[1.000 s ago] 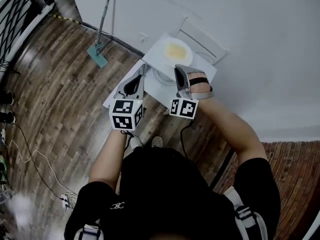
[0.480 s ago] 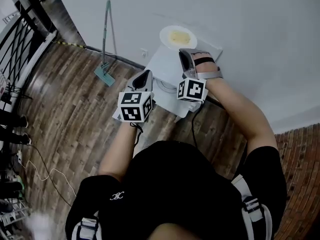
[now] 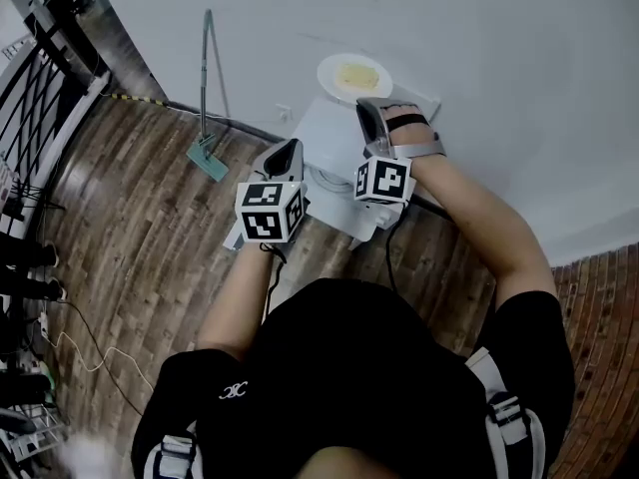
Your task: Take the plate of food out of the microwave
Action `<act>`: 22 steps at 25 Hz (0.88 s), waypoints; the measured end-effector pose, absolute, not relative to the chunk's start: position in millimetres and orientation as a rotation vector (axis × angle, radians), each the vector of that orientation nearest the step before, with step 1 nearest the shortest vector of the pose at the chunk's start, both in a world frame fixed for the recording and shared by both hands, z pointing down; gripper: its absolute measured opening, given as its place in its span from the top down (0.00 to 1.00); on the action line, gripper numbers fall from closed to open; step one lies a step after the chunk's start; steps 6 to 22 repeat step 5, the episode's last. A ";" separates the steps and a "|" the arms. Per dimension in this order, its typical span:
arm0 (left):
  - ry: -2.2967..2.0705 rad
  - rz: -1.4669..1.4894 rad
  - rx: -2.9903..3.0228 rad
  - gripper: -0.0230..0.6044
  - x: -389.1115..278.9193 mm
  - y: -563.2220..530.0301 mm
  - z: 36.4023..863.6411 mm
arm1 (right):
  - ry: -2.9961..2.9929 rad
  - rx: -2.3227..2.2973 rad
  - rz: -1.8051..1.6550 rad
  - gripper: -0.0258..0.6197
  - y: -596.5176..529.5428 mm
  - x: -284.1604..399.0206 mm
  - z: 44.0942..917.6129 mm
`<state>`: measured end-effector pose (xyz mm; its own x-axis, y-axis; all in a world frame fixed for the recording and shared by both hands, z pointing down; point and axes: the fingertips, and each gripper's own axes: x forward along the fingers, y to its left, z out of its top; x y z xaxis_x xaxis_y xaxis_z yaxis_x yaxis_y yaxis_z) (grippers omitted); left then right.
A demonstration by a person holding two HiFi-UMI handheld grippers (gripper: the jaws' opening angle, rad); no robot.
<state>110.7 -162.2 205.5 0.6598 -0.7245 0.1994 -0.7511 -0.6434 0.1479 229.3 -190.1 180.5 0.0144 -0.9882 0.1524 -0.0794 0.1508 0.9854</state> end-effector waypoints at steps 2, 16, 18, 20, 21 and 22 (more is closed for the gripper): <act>-1.189 0.179 2.653 0.97 113.8 -165.6 206.3 | -1.318 1.165 -1.042 0.93 -192.3 231.2 180.2; -1.175 0.177 2.645 0.97 121.3 -170.6 208.3 | -1.326 1.166 -1.032 0.93 -195.9 237.4 184.2; -1.175 0.177 2.645 0.97 121.3 -170.6 208.3 | -1.326 1.166 -1.032 0.93 -195.9 237.4 184.2; -1.175 0.177 2.645 0.97 121.3 -170.6 208.3 | -1.326 1.166 -1.032 0.93 -195.9 237.4 184.2; -1.175 0.177 2.645 0.97 121.3 -170.6 208.3 | -1.326 1.166 -1.032 0.93 -195.9 237.4 184.2; -1.175 0.177 2.645 0.97 121.3 -170.6 208.3 | -1.326 1.166 -1.032 0.93 -195.9 237.4 184.2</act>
